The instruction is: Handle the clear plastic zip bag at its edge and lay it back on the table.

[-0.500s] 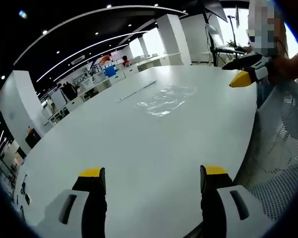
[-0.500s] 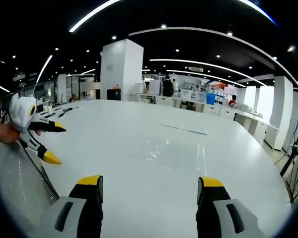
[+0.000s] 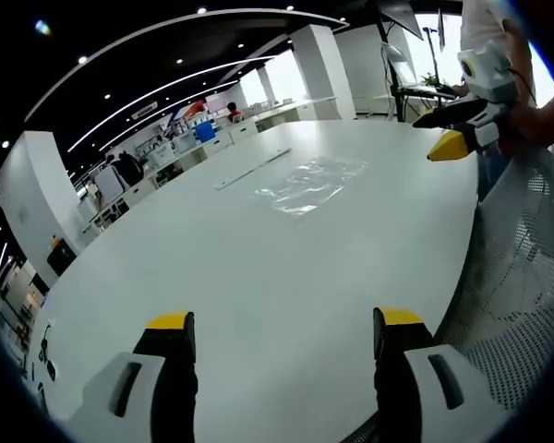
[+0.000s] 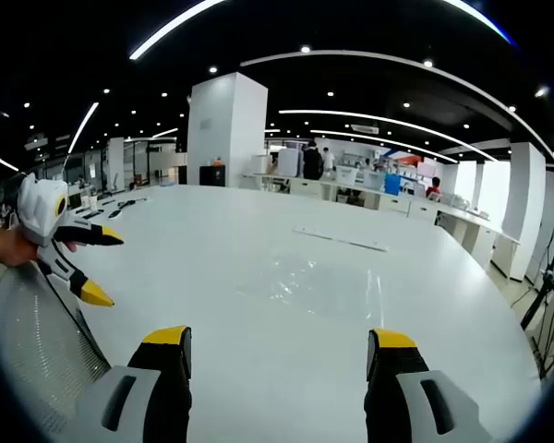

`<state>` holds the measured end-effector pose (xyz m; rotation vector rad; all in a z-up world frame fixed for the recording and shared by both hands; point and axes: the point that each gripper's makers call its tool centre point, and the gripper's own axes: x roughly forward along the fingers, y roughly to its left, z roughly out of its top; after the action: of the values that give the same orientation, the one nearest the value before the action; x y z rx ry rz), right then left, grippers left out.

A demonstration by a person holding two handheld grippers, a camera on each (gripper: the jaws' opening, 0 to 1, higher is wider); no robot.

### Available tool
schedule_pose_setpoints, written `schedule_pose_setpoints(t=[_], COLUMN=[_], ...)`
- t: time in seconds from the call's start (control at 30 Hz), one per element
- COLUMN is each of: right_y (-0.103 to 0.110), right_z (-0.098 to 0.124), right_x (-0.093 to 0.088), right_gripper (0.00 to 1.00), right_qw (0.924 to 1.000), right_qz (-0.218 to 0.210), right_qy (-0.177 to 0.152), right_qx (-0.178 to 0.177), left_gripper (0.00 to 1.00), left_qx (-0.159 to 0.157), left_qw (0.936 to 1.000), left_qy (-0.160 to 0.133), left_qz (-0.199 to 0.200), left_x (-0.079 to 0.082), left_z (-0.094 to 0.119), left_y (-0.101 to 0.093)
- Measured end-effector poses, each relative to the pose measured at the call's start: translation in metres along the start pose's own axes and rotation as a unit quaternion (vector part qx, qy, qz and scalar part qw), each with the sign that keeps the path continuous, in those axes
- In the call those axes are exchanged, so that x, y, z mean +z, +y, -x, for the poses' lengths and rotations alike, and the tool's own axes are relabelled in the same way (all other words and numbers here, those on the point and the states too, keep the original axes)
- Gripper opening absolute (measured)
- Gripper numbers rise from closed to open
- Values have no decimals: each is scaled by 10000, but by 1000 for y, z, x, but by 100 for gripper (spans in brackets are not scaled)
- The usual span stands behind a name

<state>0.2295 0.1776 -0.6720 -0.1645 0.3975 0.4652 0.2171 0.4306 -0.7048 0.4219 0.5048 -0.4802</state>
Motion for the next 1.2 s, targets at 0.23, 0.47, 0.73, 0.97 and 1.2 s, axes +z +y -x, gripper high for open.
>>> schedule_pose_setpoints(t=[0.23, 0.47, 0.73, 0.97, 1.2], right_y=[0, -2, -1, 0, 1], right_z=[0, 0, 0, -1, -3], right_x=[-2, -2, -3, -5, -8], right_gripper=[77, 77, 77, 78, 78], right_qw=[10000, 10000, 9999, 9998, 9996], right_qz=[-16, -23, 44, 70, 94], right_qy=[49, 66, 125, 172, 248], right_qx=[-12, -50, -57, -68, -23], left_gripper=[78, 78, 81, 82, 82], left_qx=[-53, -60, -43, -23, 17], left_qw=[10000, 10000, 9998, 9998, 9997], left_qy=[-34, -33, -94, -126, -155], left_qz=[1, 23, 148, 170, 180], left_x=[2, 1, 2, 4, 5], left_z=[0, -1, 0, 2, 2], left_y=[-2, -1, 0, 1, 3])
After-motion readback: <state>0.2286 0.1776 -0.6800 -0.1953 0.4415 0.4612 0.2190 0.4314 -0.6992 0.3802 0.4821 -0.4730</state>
